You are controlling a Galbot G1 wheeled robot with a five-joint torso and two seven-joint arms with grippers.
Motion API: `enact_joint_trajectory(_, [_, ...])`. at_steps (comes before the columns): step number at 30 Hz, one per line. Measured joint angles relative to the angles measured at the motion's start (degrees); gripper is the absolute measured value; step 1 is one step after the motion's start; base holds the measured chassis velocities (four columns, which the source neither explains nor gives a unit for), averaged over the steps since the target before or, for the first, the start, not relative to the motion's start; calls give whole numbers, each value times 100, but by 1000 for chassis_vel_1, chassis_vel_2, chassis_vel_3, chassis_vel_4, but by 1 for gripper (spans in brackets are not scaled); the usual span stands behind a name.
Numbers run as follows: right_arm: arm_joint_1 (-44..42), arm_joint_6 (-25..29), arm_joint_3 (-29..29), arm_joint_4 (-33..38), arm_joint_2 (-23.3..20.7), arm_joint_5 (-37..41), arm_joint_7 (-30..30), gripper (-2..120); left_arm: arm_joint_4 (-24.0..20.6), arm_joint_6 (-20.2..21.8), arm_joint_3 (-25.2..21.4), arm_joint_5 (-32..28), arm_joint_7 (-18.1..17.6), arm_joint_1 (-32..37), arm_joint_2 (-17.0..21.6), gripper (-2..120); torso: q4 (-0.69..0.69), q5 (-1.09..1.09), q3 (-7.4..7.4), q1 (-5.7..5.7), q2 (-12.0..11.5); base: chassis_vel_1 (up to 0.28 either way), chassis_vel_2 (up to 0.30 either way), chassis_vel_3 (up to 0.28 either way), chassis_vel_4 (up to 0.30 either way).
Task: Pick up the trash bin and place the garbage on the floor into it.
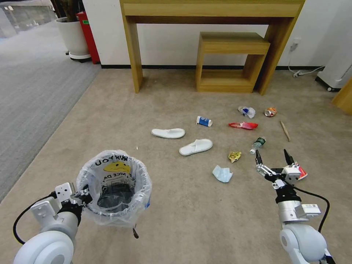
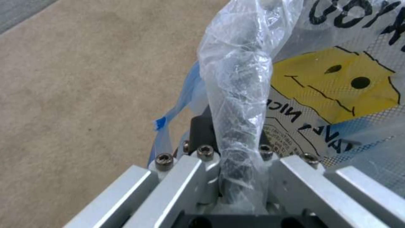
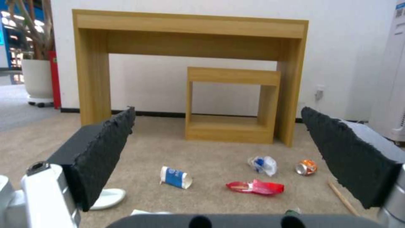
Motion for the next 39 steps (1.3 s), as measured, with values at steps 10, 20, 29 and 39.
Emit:
enact_joint_trajectory(10, [0, 2, -10, -25, 3, -9, -12, 100, 50, 0, 4, -7, -10, -20, 14, 1, 0, 0, 0, -1, 0, -95, 95, 94, -102])
enact_joint_trajectory(20, [15, 24, -24, -54, 18, -11, -14, 100, 102, 0, 36, -2, -14, -34, -3, 1, 0, 0, 0, 0, 0, -98, 100, 98, -96])
enact_joint_trajectory(29, [20, 39, -51, -68, 34, -24, -16, 100, 127, 0, 37, -3, -14, -42, 0, 1, 0, 0, 0, -1, 0, -96, 82, 84, -86])
enact_joint_trajectory(39, [12, 47, -51, -70, 25, -30, -19, 100, 132, -1, 53, 12, -12, -43, -18, 1, 1, 0, 0, -1, 0, -85, 87, 75, -90])
